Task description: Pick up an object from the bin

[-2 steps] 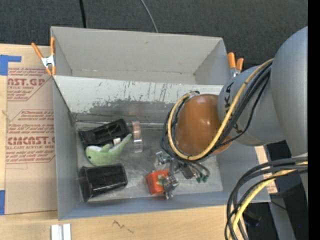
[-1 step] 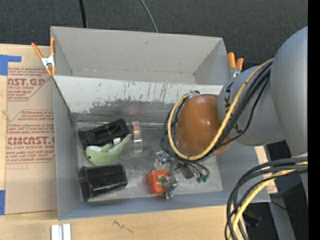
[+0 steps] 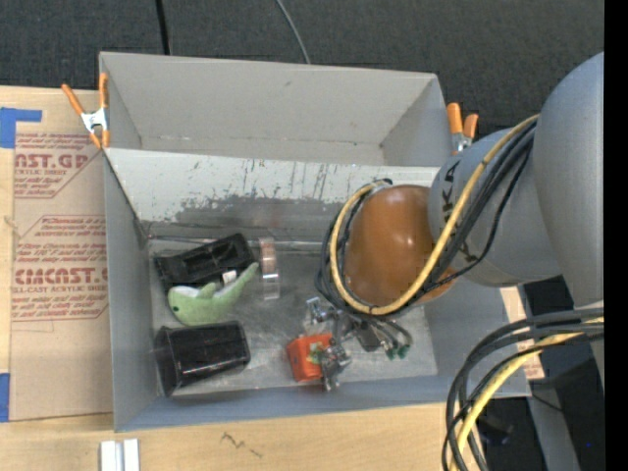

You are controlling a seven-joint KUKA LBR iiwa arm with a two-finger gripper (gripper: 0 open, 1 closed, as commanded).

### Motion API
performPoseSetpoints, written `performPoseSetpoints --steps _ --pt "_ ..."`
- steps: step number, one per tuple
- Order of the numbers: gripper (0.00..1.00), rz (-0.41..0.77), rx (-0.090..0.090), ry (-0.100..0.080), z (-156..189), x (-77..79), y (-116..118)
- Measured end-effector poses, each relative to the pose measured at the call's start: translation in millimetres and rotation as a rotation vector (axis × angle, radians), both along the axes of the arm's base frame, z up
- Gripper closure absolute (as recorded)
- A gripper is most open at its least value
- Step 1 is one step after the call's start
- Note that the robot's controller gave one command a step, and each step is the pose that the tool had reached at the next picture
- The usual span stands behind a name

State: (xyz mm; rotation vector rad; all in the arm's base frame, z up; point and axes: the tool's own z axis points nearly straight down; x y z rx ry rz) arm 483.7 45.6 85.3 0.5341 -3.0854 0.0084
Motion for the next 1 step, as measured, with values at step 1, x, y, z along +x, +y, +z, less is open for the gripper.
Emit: performPoseSetpoints --steps 1 --pt "1.0 -0.002 0.004 -0.006 11.7 -1.2 0.3"
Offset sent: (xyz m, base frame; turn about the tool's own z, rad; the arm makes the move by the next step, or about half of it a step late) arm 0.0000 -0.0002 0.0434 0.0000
